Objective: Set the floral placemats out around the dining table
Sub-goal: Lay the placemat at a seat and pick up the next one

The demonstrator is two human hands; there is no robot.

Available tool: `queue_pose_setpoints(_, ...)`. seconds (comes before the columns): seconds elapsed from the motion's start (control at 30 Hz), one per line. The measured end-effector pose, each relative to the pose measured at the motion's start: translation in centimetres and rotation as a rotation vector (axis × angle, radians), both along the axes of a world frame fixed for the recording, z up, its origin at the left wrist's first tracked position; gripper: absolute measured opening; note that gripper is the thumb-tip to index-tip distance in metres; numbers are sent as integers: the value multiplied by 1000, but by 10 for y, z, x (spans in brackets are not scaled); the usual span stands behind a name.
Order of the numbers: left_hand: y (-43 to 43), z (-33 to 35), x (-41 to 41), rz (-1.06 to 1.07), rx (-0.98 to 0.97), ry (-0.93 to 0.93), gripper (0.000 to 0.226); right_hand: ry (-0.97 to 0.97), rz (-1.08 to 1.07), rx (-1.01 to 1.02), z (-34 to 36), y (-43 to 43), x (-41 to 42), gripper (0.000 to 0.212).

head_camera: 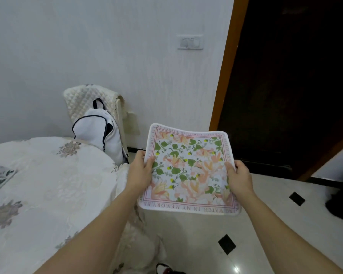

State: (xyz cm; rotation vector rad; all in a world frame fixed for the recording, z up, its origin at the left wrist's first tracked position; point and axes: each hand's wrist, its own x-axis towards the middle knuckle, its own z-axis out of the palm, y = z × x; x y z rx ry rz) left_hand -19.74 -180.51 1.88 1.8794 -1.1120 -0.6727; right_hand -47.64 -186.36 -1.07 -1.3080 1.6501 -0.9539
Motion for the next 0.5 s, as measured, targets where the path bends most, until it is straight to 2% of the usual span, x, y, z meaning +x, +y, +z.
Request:
queue_pose_setpoints(0.27, -60, -5, 90, 195, -35, 86, 11, 70, 204, -4, 10, -118, 102, 15)
queue_pose_setpoints(0.5, -28, -16, 171, 473, -17, 158, 20, 68, 496, -25, 11, -161, 225, 16)
